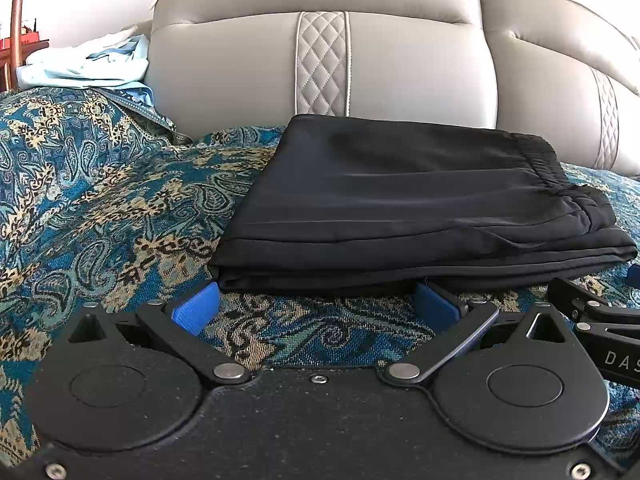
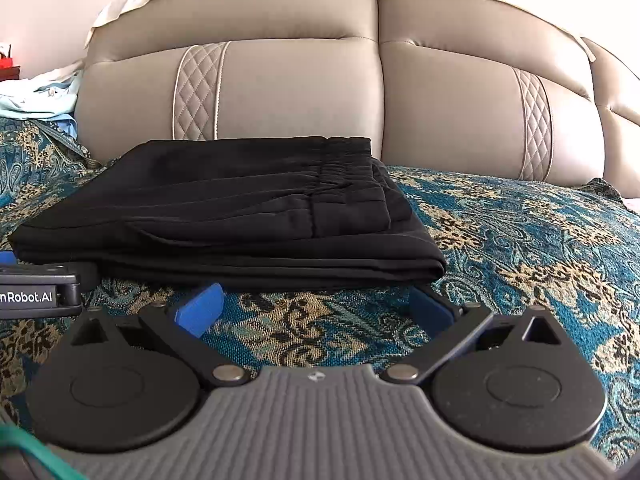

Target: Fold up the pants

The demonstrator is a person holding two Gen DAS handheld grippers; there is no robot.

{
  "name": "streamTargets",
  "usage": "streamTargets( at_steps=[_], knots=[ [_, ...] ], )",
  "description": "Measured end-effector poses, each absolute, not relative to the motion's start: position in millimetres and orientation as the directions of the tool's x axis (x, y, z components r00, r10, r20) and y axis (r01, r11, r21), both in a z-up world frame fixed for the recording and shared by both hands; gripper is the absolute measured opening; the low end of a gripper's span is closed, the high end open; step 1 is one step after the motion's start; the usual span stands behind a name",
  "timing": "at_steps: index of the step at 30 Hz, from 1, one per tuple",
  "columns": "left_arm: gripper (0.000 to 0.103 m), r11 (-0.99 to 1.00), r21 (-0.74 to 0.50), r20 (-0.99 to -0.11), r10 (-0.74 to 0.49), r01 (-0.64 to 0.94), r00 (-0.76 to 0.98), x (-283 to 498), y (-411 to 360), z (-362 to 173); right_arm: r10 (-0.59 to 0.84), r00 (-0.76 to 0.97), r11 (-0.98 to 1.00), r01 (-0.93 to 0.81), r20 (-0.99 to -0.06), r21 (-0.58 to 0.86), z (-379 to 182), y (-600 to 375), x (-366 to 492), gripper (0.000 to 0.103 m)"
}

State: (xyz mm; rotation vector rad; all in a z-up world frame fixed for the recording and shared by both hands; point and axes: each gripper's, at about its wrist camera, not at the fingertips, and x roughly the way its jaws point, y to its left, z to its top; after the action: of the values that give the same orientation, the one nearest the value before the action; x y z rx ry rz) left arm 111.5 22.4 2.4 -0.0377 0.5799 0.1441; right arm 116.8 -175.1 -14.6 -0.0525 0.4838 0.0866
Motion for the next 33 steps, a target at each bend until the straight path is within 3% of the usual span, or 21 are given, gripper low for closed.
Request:
streamTargets(
  at_steps=[33],
  knots=[
    [0.103,0.99,0.002,-0.56,0.118,-0.141,0.82,114.0,22.8,2.8,0.071,0.882,0.995,-0.096,-0.466,-0.03,-15.5,-175.5,117.3,0.103]
  ],
)
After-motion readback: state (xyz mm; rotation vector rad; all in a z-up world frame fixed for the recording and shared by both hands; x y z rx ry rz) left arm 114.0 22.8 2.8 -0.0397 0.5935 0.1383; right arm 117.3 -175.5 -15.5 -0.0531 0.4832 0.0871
